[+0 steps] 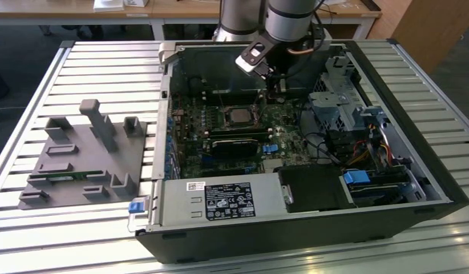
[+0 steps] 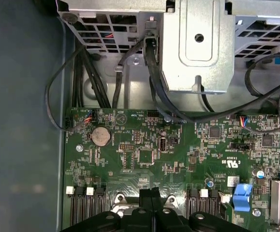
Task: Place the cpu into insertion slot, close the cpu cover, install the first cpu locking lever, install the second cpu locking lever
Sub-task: 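Close the cpu cover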
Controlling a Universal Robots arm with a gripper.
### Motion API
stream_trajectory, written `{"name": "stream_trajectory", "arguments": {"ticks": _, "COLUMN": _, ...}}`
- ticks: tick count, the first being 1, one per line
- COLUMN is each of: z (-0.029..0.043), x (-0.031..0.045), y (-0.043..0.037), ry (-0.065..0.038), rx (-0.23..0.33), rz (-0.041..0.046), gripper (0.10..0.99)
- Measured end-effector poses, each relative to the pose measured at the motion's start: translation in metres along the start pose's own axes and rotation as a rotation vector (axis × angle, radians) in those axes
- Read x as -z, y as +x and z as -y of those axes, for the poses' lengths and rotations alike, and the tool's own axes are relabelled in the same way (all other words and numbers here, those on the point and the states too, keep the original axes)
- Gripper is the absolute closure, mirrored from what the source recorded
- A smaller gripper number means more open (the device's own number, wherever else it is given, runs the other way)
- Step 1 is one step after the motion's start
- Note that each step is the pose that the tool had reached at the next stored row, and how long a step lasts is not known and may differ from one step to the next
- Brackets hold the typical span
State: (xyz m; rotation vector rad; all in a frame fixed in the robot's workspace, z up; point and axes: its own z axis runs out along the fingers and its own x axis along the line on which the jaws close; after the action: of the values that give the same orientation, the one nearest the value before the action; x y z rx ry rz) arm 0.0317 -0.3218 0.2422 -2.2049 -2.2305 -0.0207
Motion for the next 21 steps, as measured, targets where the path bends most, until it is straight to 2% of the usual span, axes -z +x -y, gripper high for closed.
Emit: {"name": "stream_trajectory", "arguments": {"ticks": 21, "z": 0.0041, "x": 0.0, "y": 0.0001, "ry": 0.0, "rx": 0.0, "rz": -0.001, "gripper": 0.98}}
